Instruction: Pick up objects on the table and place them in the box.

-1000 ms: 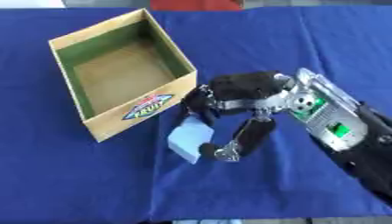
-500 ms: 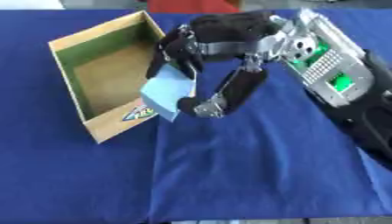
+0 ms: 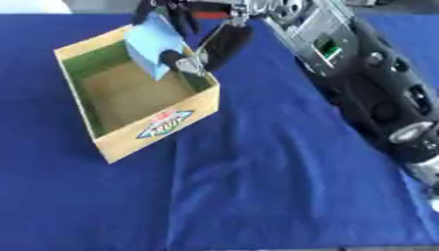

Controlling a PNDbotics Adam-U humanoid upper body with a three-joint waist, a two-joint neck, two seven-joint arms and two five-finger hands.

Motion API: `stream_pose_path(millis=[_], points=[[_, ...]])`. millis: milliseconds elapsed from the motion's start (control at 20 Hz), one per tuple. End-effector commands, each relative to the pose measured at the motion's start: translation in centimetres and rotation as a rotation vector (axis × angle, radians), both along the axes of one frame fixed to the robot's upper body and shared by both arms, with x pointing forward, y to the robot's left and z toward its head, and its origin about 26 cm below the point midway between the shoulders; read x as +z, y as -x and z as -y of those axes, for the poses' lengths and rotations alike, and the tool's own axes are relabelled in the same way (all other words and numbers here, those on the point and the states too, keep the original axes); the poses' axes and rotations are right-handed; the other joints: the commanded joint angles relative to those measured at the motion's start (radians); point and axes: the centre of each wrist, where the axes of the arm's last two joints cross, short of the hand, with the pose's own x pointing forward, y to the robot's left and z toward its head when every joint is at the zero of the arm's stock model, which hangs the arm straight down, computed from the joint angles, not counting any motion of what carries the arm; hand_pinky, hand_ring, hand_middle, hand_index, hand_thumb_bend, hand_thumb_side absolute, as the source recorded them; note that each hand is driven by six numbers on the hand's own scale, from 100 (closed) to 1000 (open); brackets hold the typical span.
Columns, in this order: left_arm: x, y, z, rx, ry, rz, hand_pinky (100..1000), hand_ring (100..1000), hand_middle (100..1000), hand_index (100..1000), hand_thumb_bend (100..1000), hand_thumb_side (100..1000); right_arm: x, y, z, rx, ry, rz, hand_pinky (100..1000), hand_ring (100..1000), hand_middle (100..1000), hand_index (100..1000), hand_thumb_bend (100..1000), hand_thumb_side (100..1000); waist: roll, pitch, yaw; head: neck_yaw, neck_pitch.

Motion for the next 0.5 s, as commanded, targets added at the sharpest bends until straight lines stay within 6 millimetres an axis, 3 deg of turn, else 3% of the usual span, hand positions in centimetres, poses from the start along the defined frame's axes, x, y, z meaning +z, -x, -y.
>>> stream_pose_path(millis=[50,500], points=[[1.0,0.1,0.0,-0.015,-0.019,0.029,755,782,689,804,413,973,0.4,-1.5,-0.8,-0.041,-0.032,0.030,387,478,615,605,100,283,0.005,-0.012,0.004,-0.010,-0.019],[1.3,0.0,0.4,-0.032,-0.012,0.037,754,781,688,804,412,973,-3.1,-4.7,-3.0,-0.155,-0.026,0.032,391,481,619,607,100,303,0.002,0.003,0.022,-0.022,-0.036]])
